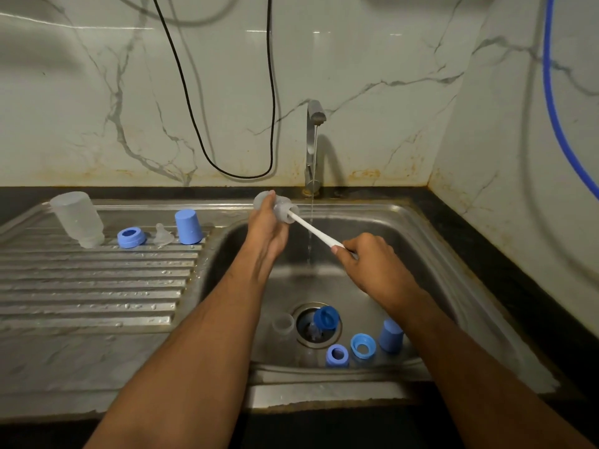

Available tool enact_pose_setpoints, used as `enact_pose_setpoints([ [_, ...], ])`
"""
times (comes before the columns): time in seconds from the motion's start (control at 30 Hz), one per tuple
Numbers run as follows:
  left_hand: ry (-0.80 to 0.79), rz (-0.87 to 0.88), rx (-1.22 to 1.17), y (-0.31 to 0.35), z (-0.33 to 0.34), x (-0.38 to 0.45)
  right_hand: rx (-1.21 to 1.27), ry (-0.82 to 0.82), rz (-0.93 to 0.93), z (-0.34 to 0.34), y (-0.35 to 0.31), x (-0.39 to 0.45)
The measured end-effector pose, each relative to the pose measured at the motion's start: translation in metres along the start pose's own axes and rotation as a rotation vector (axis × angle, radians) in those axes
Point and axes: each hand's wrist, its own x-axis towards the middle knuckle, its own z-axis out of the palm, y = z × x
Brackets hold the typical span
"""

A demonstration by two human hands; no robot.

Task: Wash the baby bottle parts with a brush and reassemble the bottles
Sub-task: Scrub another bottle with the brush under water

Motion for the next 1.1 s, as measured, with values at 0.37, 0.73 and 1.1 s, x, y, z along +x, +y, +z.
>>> enact_pose_setpoints([
  [0.37, 0.020, 0.070, 0.123, 0.000, 0.009, -0.002, 0.001, 0.109, -0.051, -0.013, 0.011, -0.003],
  [0.73, 0.065, 0.079, 0.219, -0.001, 0.001, 0.000, 0.053, -0.008, -0.024, -0.016, 0.010, 0.004],
  [1.1, 0.074, 0.128, 0.204, 0.004, 0.000, 0.000, 0.160, -0.077, -0.008, -0.009, 0.007, 0.004],
])
